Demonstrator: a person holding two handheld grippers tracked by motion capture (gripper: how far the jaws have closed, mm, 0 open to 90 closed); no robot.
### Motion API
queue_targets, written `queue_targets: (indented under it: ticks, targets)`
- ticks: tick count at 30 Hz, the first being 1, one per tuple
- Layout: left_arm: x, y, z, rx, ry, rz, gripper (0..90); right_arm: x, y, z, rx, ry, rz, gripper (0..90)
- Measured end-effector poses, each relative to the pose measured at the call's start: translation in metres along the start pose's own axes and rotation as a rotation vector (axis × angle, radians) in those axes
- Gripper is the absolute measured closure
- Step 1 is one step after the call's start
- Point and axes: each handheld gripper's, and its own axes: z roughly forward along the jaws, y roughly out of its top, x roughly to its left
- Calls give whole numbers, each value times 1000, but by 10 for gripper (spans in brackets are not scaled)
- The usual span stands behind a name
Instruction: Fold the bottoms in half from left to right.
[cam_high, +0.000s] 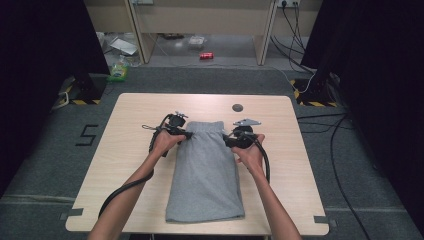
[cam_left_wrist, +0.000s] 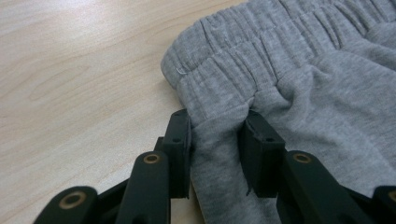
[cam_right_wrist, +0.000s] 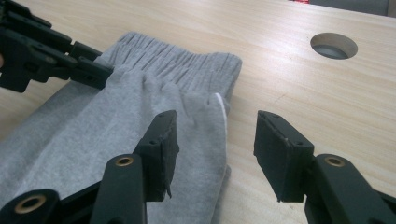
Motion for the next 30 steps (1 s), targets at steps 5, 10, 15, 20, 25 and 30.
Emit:
queue_targets:
  ticks: [5, 10, 15, 20, 25, 30]
  targets:
    - [0, 0, 0, 2, -2, 1, 650, -5, 2, 7, 10, -6, 15, 486]
    - [0, 0, 0, 2, -1, 1, 650, -9, 4, 14, 25, -11, 28, 475]
    - [0, 0, 0, 2, 0, 1, 650, -8, 5, 21, 33, -7, 40, 465]
    - [0, 0, 0, 1, 1, 1, 649, -8, 6, 28, 45, -5, 47, 449]
    - [0, 0, 0, 4, 0, 1, 650, -7, 10, 33, 57, -6, 51, 427]
    - [0, 0, 0, 4, 0, 2, 650, -6, 10, 38, 56, 1, 60, 421]
